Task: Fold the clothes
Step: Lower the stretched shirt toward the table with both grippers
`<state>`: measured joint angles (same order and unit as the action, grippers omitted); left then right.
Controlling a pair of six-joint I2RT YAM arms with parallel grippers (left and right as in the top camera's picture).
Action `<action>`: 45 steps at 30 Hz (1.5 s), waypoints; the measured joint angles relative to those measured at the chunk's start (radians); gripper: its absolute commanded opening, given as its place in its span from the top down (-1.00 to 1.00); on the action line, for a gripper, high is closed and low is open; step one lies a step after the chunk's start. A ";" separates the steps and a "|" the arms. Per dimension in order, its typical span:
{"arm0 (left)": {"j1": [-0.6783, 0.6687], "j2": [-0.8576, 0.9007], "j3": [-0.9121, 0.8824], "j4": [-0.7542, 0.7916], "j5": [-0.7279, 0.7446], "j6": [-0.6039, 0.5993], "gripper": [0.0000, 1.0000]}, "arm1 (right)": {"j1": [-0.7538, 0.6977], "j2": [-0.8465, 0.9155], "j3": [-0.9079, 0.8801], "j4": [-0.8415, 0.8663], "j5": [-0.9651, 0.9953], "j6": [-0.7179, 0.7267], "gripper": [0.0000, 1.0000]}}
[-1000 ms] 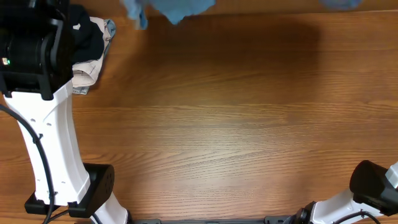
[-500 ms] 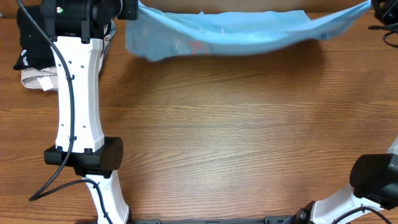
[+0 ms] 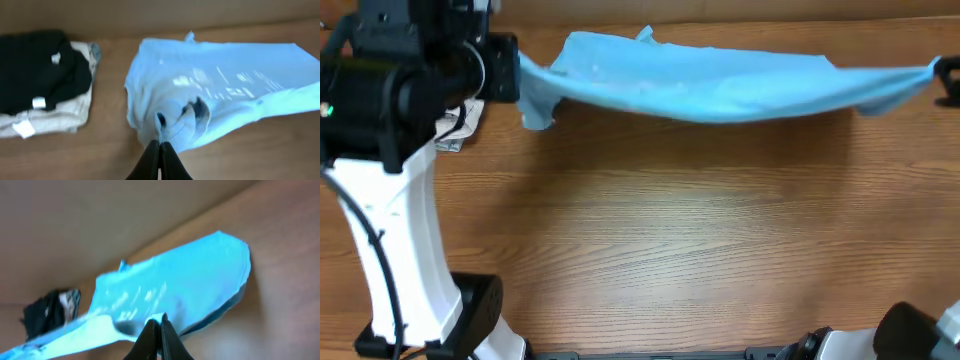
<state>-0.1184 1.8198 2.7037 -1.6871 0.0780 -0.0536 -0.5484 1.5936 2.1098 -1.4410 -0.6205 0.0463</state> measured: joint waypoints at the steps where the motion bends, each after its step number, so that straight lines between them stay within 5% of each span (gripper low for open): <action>1: -0.004 -0.010 -0.008 0.000 0.011 0.000 0.92 | 0.001 -0.007 0.000 -0.034 0.000 -0.014 0.92; 11: -0.084 -0.080 -0.331 0.000 0.029 -0.041 0.91 | -0.091 -0.059 -0.072 -0.173 0.049 -0.085 0.92; 25: -0.093 -0.480 -0.849 0.022 -0.022 -0.185 0.92 | -0.126 -0.671 -0.752 -0.003 0.279 0.056 0.92; 36: -0.150 -0.518 -1.281 0.285 -0.025 -0.250 0.92 | -0.126 -0.632 -0.872 0.017 0.378 0.099 0.92; 45: -0.110 -0.494 -1.428 0.589 -0.085 -0.262 0.92 | -0.126 -0.467 -1.028 0.114 0.399 0.099 0.92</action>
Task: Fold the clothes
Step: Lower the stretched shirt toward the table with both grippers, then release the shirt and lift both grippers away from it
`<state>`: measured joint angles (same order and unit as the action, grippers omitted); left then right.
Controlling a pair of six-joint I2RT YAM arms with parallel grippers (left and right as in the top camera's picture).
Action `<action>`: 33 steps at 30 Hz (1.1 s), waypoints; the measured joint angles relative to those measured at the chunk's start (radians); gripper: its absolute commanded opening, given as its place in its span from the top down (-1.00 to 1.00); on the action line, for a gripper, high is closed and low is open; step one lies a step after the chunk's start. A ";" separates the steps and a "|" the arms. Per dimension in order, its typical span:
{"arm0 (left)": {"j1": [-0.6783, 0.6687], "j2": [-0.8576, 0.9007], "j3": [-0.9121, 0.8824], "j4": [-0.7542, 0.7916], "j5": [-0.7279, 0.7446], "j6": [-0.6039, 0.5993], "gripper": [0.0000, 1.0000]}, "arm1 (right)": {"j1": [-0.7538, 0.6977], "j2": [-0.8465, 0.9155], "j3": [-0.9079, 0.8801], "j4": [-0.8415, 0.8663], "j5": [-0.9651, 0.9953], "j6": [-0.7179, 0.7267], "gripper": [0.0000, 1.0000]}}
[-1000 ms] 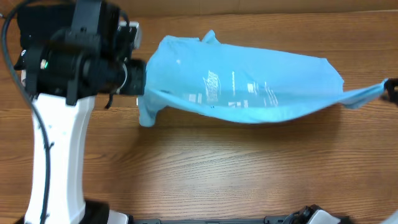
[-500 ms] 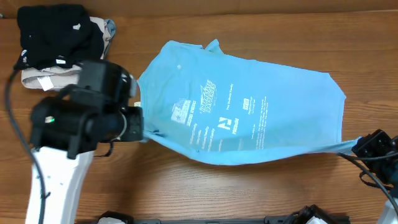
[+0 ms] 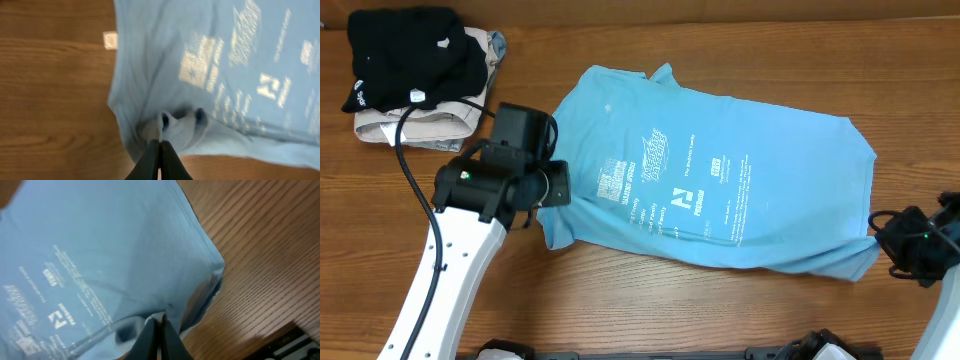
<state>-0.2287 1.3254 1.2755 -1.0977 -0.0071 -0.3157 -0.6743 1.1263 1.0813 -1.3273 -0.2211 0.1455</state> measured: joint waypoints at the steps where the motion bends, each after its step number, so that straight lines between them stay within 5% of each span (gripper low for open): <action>1: 0.013 0.009 -0.001 0.025 -0.012 0.000 0.92 | 0.000 0.018 -0.018 0.021 0.000 0.001 0.92; 33: 0.093 0.218 -0.006 0.419 -0.140 0.001 0.92 | 0.000 0.325 -0.052 0.265 -0.079 0.007 0.91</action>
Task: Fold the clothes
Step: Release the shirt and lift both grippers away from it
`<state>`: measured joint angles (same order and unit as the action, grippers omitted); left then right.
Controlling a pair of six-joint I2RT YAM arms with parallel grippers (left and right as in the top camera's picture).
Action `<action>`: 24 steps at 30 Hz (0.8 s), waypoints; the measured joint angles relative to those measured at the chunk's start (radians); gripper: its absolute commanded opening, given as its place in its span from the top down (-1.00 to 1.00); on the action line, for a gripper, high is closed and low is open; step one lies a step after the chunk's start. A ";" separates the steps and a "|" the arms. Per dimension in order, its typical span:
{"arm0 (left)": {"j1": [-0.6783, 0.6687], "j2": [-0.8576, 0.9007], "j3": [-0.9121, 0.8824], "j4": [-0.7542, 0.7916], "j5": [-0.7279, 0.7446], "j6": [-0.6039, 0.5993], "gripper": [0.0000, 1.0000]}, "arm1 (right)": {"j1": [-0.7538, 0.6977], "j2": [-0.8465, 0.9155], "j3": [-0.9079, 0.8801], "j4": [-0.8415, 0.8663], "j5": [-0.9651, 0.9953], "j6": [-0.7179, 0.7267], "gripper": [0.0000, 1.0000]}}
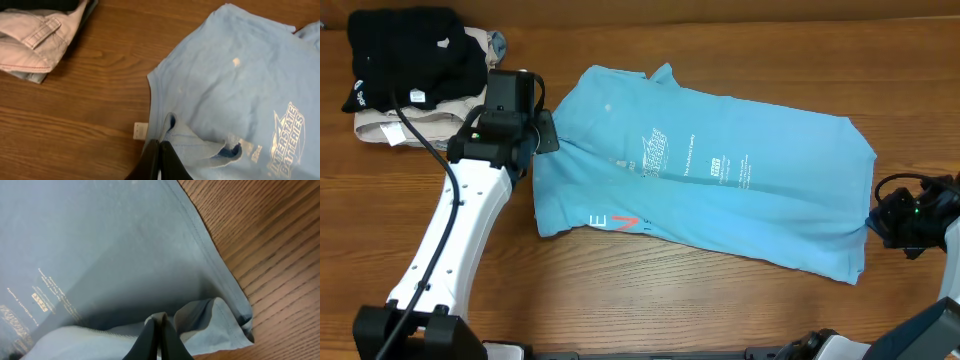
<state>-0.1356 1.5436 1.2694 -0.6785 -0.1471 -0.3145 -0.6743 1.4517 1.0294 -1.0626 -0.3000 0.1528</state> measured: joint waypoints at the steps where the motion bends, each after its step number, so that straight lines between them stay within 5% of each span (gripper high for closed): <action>1: 0.000 0.008 0.000 0.011 0.000 0.002 0.92 | 0.000 0.003 0.000 0.000 -0.001 0.001 0.92; 8: 0.000 0.085 0.000 0.043 0.001 0.003 0.90 | 0.000 0.031 0.000 0.001 -0.008 0.001 0.88; 10: 0.000 0.106 0.000 0.043 0.009 0.004 0.78 | 0.000 0.032 0.000 0.000 -0.010 0.007 0.59; 13: 0.000 0.124 0.000 0.039 0.027 0.012 0.48 | 0.000 0.032 0.000 0.000 -0.010 0.006 0.37; 19: 0.000 0.128 0.000 0.022 0.048 0.025 -0.79 | 0.000 0.032 0.000 -0.001 -0.011 0.005 -0.15; 24: 0.000 0.128 0.001 0.019 0.054 0.044 -0.99 | 0.000 0.032 0.000 0.000 -0.011 0.004 -0.28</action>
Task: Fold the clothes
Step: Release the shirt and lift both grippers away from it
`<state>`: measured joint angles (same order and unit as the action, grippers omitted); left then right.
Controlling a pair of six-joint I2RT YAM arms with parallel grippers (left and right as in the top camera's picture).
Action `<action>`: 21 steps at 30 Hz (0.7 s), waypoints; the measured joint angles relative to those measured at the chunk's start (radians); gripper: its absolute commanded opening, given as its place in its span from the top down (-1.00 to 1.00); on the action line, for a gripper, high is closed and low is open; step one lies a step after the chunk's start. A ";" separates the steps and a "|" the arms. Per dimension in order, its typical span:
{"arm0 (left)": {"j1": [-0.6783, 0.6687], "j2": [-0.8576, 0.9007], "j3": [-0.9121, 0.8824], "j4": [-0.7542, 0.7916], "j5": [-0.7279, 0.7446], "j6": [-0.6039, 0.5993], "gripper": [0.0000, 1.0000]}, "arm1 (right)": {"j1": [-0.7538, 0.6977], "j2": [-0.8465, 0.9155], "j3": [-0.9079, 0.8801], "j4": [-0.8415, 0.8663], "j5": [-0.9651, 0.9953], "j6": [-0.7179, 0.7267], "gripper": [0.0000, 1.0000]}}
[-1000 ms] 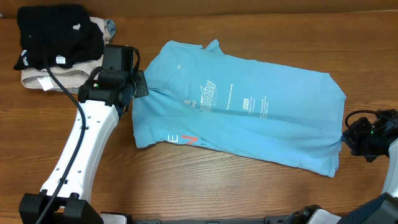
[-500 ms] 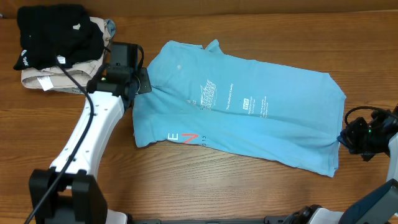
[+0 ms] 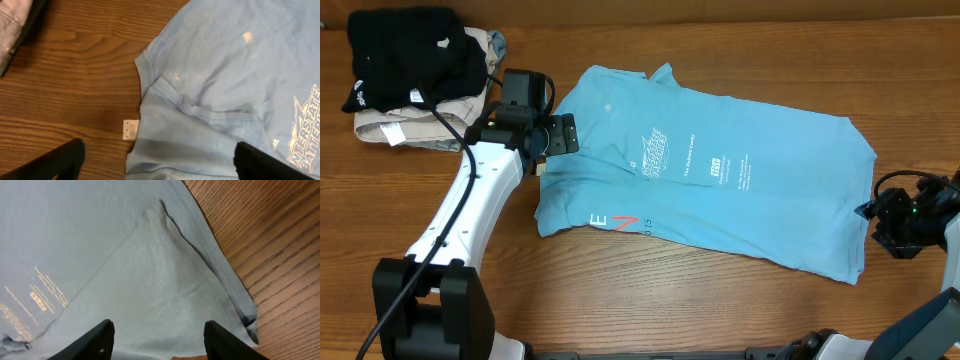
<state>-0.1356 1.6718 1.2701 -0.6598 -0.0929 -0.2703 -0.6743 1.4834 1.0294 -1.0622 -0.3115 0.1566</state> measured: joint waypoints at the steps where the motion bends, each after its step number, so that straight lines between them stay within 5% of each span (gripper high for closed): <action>1: 0.000 0.000 0.003 -0.009 0.008 0.012 -0.99 | 0.000 0.000 0.000 -0.003 -0.003 0.000 -0.29; 12: -0.008 0.012 0.394 -0.143 0.259 0.127 -0.93 | 0.017 0.003 0.254 -0.140 -0.171 -0.072 -0.37; 21: -0.092 0.147 0.800 -0.284 0.326 0.186 -0.95 | 0.241 0.003 0.578 -0.241 -0.106 -0.108 -0.70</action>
<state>-0.2279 1.8187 2.0697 -0.9436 0.2329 -0.0845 -0.4335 1.4868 1.6070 -1.3033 -0.4179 0.0486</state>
